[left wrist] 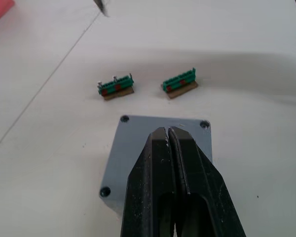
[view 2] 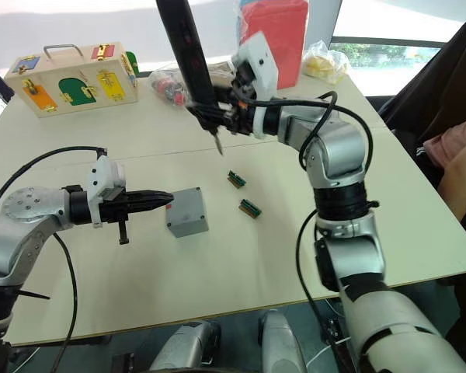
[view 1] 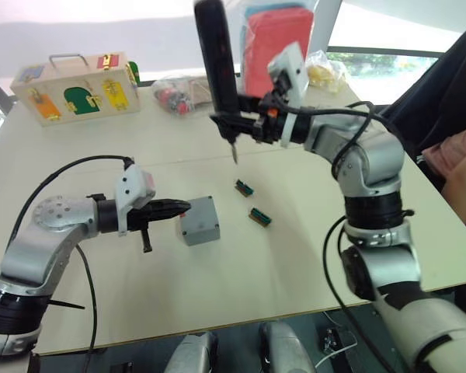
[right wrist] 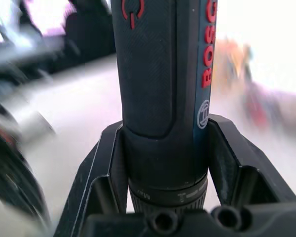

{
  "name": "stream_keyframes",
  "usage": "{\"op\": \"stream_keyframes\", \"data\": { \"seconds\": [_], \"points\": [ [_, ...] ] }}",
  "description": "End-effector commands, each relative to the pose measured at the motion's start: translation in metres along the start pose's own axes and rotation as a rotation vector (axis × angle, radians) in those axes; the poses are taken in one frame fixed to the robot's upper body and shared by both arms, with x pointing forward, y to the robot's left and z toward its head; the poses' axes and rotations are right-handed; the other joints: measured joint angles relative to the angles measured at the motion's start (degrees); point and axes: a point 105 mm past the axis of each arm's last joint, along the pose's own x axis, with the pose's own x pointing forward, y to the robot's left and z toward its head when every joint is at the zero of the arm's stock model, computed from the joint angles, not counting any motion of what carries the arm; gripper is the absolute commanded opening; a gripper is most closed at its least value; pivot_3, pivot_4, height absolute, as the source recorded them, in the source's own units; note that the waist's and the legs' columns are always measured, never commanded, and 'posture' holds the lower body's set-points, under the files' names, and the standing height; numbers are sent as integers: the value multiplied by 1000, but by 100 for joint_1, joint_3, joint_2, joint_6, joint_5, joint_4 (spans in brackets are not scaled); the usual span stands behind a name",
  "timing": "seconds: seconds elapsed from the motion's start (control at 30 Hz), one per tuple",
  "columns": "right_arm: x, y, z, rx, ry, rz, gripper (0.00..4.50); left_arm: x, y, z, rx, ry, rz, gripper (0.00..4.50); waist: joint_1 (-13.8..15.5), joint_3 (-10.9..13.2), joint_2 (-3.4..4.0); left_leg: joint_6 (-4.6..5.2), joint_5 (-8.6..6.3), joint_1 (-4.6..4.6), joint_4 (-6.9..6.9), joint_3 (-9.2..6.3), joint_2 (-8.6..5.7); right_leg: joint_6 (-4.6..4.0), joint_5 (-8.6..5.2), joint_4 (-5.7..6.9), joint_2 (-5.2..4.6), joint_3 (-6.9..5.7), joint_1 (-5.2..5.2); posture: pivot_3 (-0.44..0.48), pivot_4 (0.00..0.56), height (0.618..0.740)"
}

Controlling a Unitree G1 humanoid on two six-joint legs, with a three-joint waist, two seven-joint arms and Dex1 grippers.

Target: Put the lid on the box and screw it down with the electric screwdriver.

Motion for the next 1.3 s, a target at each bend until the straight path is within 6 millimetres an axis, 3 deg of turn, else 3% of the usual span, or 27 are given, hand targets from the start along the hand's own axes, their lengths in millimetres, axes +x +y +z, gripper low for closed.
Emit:
{"op": "stream_keyframes", "data": {
  "seconds": [0.03, 0.13, 0.33, 0.57, 1.3],
  "points": [
    [-3, 20, 20, -27, -263, 4, 1745, -1, 3, 1, 42, 11, -17, 0, 20, -4, -6, 1, 0, 5, 3, 1, -2, 0, 0, -3, -1, 0, 8, 0, 150, 740],
    [1, 36, -8, -16, -222, 51, 1745, 8, 1, -3, 41, 17, -29, 0, 29, -5, -6, 2, -1, 16, 3, 5, -5, 0, 0, 0, -2, 4, 14, 0, 150, 740],
    [3, 44, -44, 14, -122, 30, 1745, 17, 6, -20, 9, 33, -11, 0, -66, -4, -5, 1, 0, 19, -2, 5, -3, 0, 0, 13, 0, 6, 5, 0, 150, 740],
    [2, 48, -67, 14, -57, 12, 1745, 30, 8, -35, -1, 53, -16, 0, -112, -4, -5, 2, 0, 19, -4, 9, -2, 0, 0, 12, 0, 7, 2, 0, 150, 740],
    [12, 49, -71, 46, -88, 6, 1745, 32, 7, -39, -8, 59, -33, 0, -105, -7, -6, 2, -1, 31, -3, 9, -2, 0, 0, 14, 0, 7, 13, 0, 150, 740]
  ]
}}
